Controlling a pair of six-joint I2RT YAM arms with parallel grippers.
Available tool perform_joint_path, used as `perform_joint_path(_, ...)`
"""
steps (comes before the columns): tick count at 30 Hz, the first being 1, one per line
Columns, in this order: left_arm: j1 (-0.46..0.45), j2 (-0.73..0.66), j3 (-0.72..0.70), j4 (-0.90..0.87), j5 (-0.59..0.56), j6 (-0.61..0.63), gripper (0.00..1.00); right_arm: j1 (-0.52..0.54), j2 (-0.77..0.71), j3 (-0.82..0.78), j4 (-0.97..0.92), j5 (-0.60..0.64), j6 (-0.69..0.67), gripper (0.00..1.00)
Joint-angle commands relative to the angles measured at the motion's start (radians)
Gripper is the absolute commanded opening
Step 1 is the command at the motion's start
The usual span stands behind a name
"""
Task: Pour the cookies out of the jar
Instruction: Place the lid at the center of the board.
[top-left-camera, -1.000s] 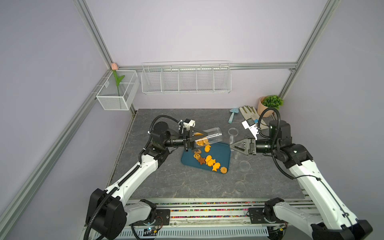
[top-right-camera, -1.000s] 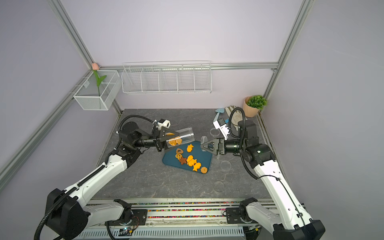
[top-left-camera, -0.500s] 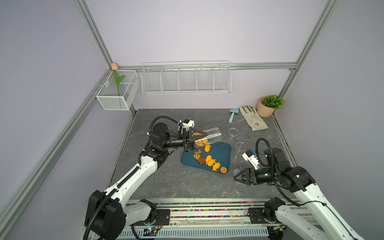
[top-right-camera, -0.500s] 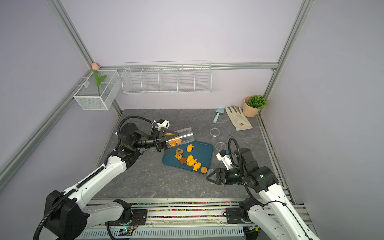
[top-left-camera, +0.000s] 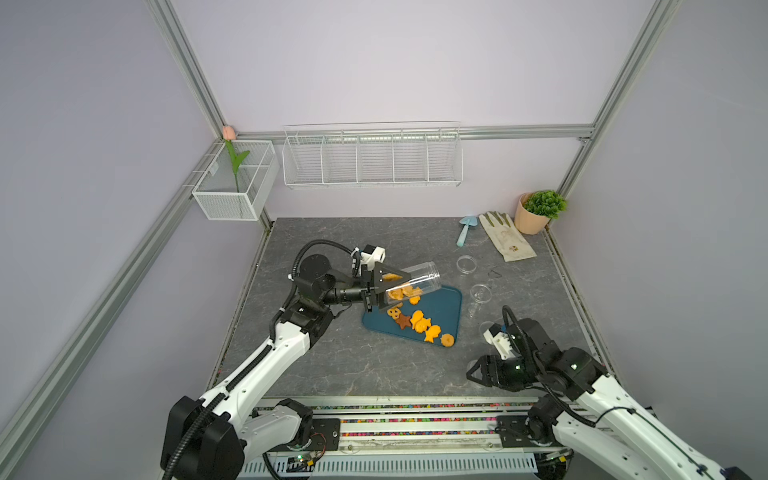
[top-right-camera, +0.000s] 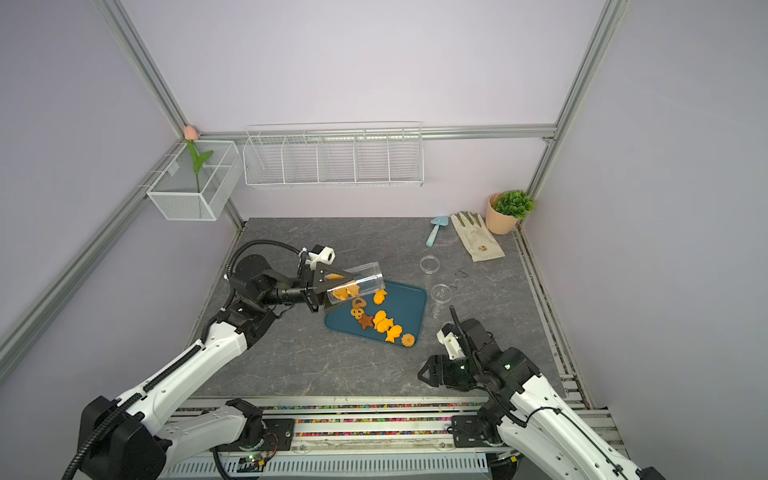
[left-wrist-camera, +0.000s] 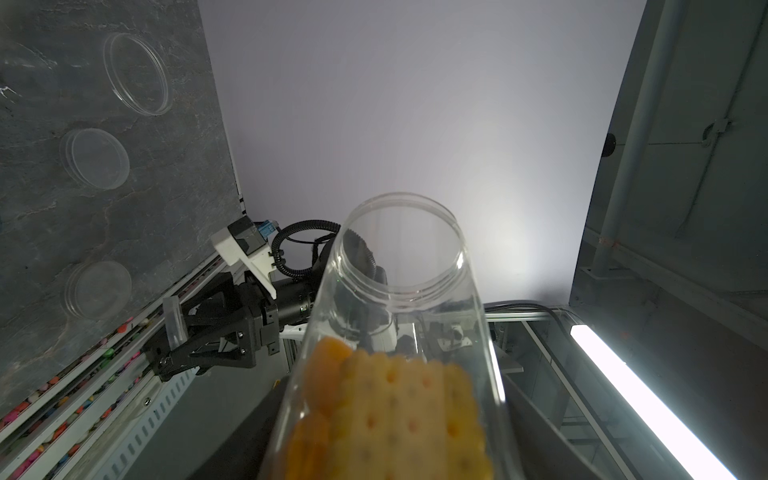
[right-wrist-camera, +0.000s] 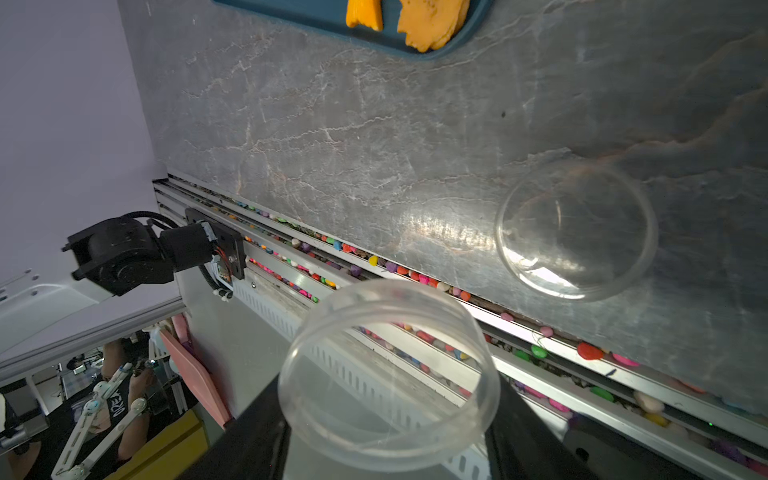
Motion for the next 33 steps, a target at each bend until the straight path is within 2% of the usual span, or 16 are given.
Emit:
perform_joint_path(1, 0.003, -0.020, -0.015, 0.026, -0.005, -0.010, 0.70, 0.060, 0.038, -0.011, 0.082, 0.098, 0.074, 0.71)
perform_joint_path(10, 0.003, -0.028, -0.020, 0.020, -0.003, -0.009, 0.70, 0.234, 0.209, 0.024, 0.149, 0.263, 0.141, 0.72)
perform_joint_path(17, 0.008, -0.031, -0.023, 0.017, -0.002, -0.009, 0.70, 0.377, 0.470, 0.154, 0.151, 0.392, 0.101, 0.73)
perform_joint_path(23, 0.019, -0.041, -0.024, 0.007, 0.011, -0.008, 0.70, 0.431, 0.642, 0.259, 0.138, 0.432, 0.074, 0.75)
perform_joint_path(29, 0.027, -0.054, -0.028, -0.006, 0.020, -0.004, 0.70, 0.441, 0.678, 0.297, 0.114, 0.447, 0.073, 0.77)
perform_joint_path(33, 0.028, -0.058, -0.015, -0.053, 0.024, 0.033, 0.70, 0.444, 0.608, 0.344, 0.095, 0.472, 0.072, 0.77)
